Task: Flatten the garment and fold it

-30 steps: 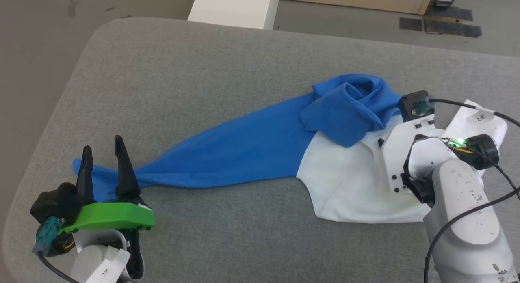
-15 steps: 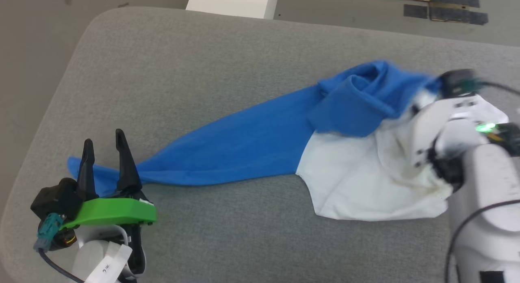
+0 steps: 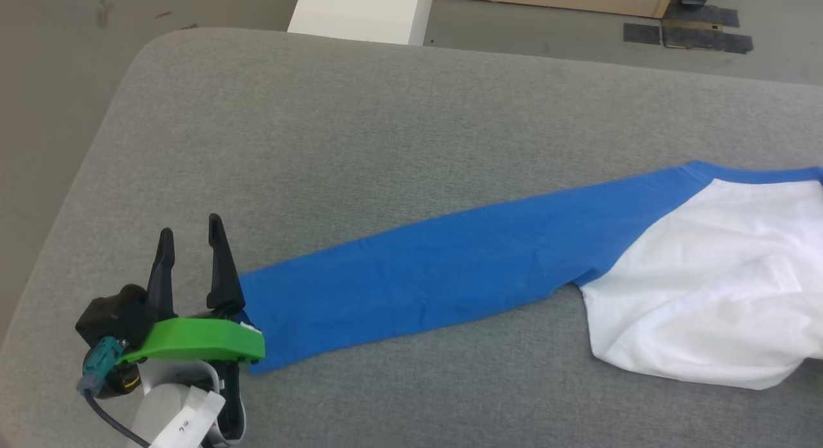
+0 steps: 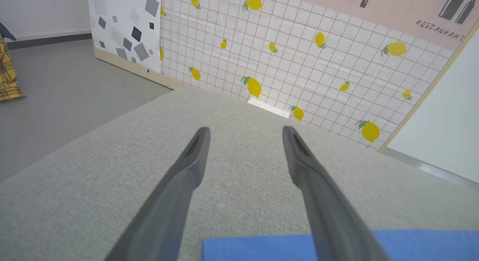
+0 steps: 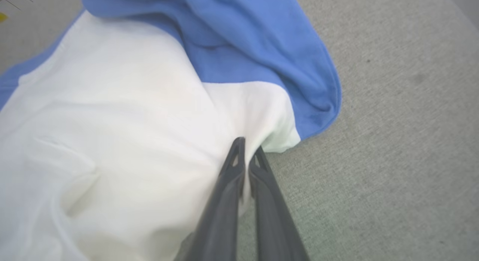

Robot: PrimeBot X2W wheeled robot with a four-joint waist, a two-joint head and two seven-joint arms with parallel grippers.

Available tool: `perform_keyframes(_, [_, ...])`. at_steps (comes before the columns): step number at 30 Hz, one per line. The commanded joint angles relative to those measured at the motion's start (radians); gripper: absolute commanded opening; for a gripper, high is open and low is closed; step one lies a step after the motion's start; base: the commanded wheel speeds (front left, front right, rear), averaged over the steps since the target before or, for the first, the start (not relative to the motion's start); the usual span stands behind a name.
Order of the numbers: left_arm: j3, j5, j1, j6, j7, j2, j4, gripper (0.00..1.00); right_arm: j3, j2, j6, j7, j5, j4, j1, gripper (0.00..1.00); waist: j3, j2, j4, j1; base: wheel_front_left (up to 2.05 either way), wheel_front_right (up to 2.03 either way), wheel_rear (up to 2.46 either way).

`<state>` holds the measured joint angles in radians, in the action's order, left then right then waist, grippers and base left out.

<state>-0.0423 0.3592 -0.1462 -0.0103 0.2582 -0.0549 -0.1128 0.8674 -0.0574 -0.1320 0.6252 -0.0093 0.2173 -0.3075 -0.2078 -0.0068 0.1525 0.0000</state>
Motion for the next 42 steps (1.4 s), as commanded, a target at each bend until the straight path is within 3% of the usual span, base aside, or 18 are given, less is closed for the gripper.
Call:
perform_keyframes(1, [-0.001,0.004,-0.002,0.000,0.004,0.004,-0.002,1.00,-0.012,0.007,0.001,-0.009,0.034,0.021,0.010,0.13,0.000,0.0068,-0.013,0.0000,0.00,0.00,0.00])
perform_keyframes(2, [-0.001,0.003,0.002,0.001,0.004,0.004,-0.008,1.00,-0.020,0.007,0.001,-0.030,0.058,0.037,0.014,1.00,0.002,0.0068,-0.020,0.0000,0.00,0.00,0.00])
perform_keyframes(7, [0.010,0.001,0.003,0.008,-0.001,0.004,-0.030,1.00,-0.083,0.007,0.001,-0.180,0.168,0.061,0.007,1.00,0.021,0.0068,-0.049,0.0000,0.00,0.00,0.00])
perform_keyframes(11, [0.069,0.006,-0.049,0.035,-0.083,0.004,-0.054,1.00,-0.128,0.007,0.001,-0.287,0.221,0.029,0.008,1.00,0.038,0.0068,-0.067,0.0000,0.00,0.00,0.00])
perform_keyframes(17, [0.243,0.019,-0.243,0.073,-0.409,0.004,-0.174,1.00,-0.199,0.007,0.001,-0.307,0.231,-0.028,0.020,1.00,0.039,0.0068,-0.095,0.0000,0.00,0.00,0.00])
perform_keyframes(19, [0.295,0.017,-0.317,0.066,-0.542,0.004,-0.239,1.00,-0.222,0.007,0.001,-0.302,0.234,-0.036,0.022,1.00,0.031,0.0068,-0.106,0.0000,0.00,0.00,0.00])
perform_keyframes(23, [0.402,-0.092,-0.438,0.032,-0.781,-0.024,-0.381,1.00,-0.272,0.007,0.001,-0.300,0.255,-0.033,0.025,1.00,0.008,0.0068,-0.137,0.0000,0.00,0.00,0.00])
perform_keyframes(28, [0.464,-0.144,-0.510,0.036,-0.920,-0.039,-0.495,1.00,-0.318,0.007,0.001,-0.317,0.281,-0.023,0.031,1.00,-0.031,0.0068,-0.171,0.0000,0.00,0.00,0.00])
perform_keyframes(34, [0.484,-0.100,-0.501,0.075,-0.984,-0.024,-0.562,1.00,-0.312,0.007,0.001,-0.337,0.287,-0.010,0.031,1.00,-0.058,0.0068,-0.184,0.0000,0.00,0.00,0.00])
perform_keyframes(35, [0.483,-0.084,-0.497,0.079,-0.989,-0.020,-0.565,0.78,-0.309,0.007,0.001,-0.339,0.286,-0.008,0.031,1.00,-0.060,0.0068,-0.183,0.0000,0.00,0.00,0.00])
perform_keyframes(36, [0.484,-0.075,-0.494,0.081,-0.987,-0.017,-0.565,0.36,-0.307,0.007,0.001,-0.341,0.284,-0.007,0.031,1.00,-0.061,0.0068,-0.181,0.0000,0.00,0.00,0.00])
perform_keyframes(37, [0.483,-0.063,-0.490,0.083,-0.988,-0.013,-0.568,0.00,-0.306,0.007,0.001,-0.343,0.283,-0.005,0.029,1.00,-0.062,0.0068,-0.180,0.0000,0.00,0.00,0.00])
perform_keyframes(42, [0.475,-0.011,-0.486,0.090,-0.956,-0.004,-0.561,0.00,-0.308,0.007,0.001,-0.353,0.274,0.005,0.023,1.00,-0.058,0.0068,-0.164,0.0000,0.00,0.00,0.00])
